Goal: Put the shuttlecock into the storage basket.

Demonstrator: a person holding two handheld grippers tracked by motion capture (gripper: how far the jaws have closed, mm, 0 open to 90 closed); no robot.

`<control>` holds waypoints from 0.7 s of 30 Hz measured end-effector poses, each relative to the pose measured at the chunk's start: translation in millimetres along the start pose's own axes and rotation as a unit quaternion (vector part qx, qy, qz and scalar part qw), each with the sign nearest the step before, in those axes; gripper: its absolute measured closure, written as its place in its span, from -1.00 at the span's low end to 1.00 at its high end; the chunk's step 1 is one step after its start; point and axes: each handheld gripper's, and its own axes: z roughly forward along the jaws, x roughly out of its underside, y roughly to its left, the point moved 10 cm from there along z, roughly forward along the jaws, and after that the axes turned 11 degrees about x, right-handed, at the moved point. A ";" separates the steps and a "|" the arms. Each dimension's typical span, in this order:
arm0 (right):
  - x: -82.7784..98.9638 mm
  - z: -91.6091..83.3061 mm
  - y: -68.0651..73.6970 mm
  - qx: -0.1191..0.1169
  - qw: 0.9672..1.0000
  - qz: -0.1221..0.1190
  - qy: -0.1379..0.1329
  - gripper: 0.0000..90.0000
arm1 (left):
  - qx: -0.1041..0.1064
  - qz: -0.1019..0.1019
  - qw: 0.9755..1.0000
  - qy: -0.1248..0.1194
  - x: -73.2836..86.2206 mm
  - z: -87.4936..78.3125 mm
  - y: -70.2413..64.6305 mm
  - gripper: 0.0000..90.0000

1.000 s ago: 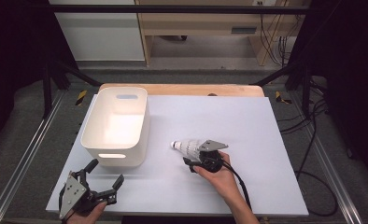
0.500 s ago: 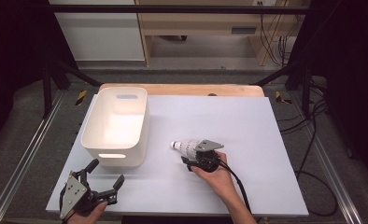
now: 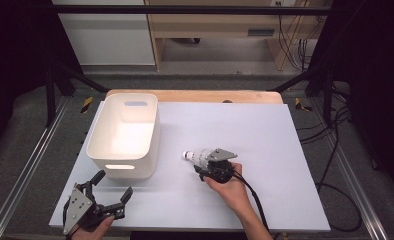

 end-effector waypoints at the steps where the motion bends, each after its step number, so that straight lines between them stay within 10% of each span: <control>1: 0.0 0.2 -0.1 0.001 1.000 -0.001 0.000 0.17 | 0.000 0.000 1.000 0.000 -0.1 0.0 0.0 -0.99; 21: -2.2 2.3 -2.2 0.017 1.000 -0.008 -0.007 0.64 | 0.001 0.000 1.000 -0.001 -0.5 -0.2 0.1 -0.99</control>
